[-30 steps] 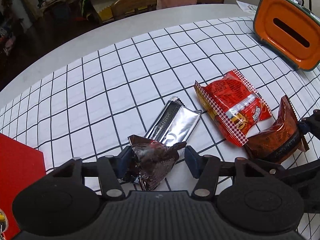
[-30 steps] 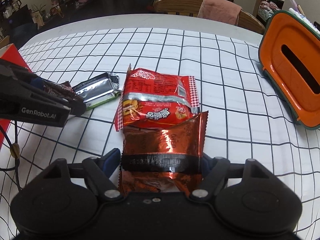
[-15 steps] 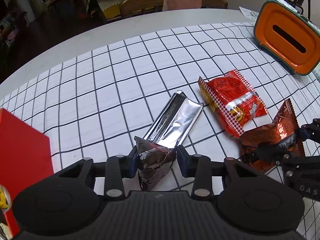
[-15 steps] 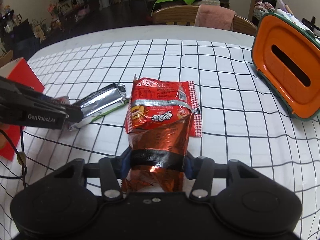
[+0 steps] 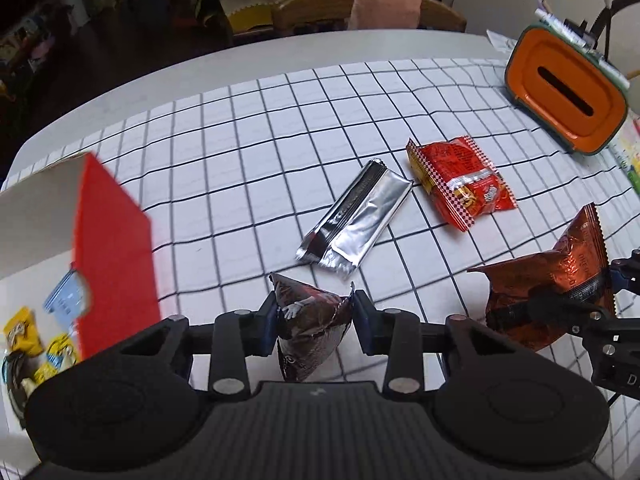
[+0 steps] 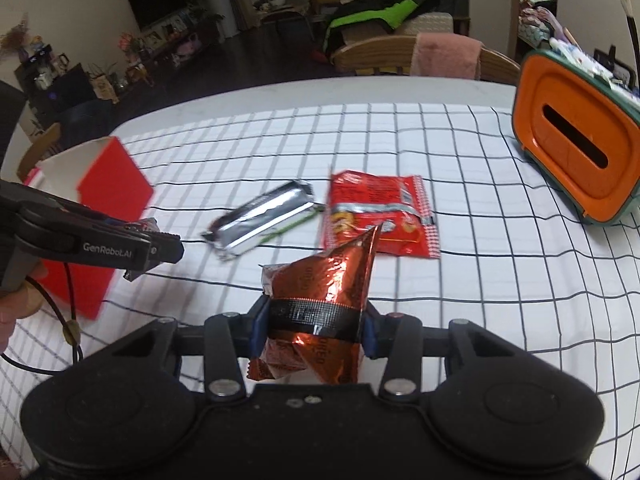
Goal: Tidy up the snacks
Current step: 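Carry the brown foil chocolate and red-brown foil bag over the box with both grippers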
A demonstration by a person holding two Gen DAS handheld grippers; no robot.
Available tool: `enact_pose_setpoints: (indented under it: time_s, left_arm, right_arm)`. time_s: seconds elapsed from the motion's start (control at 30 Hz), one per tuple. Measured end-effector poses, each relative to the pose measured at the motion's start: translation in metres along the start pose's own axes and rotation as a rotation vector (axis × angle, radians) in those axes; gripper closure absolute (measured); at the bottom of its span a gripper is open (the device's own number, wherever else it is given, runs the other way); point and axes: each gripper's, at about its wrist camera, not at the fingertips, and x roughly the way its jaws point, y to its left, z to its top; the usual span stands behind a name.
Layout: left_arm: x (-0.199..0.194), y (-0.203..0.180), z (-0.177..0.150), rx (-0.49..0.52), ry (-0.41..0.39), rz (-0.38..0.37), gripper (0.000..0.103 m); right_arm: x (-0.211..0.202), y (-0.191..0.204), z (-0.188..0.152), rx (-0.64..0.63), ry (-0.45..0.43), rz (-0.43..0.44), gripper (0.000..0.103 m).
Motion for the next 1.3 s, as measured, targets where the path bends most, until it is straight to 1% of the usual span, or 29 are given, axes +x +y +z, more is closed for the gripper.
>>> enact_pose_setpoints:
  time_s: [0.17, 0.33, 0.63, 0.93, 1.13, 1.3]
  left_arm:
    - [-0.028, 0.016, -0.011, -0.009, -0.011, -0.019, 0.066]
    - [-0.054, 0.034, -0.021, 0.011, -0.021, -0.028, 0.066]
    - [-0.094, 0.085, -0.031, -0.003, -0.057, -0.063, 0.066]
    - [-0.116, 0.148, -0.04, -0.029, -0.094, -0.042, 0.066]
    - [-0.122, 0.191, -0.045, -0.055, -0.108, -0.011, 0.066]
    - [-0.119, 0.226, -0.047, -0.077, -0.103, 0.024, 0.066]
  right_arm:
    - [-0.019, 0.024, 0.001, -0.009, -0.017, 0.016, 0.061]
    - [-0.035, 0.051, 0.004, -0.009, -0.033, 0.018, 0.061]
    - [-0.047, 0.109, 0.023, -0.006, -0.059, 0.039, 0.061]
    - [-0.035, 0.172, 0.049, -0.056, -0.077, 0.069, 0.061]
    - [-0.014, 0.21, 0.065, -0.089, -0.07, 0.079, 0.061]
    - [0.006, 0.236, 0.078, -0.11, -0.056, 0.089, 0.06]
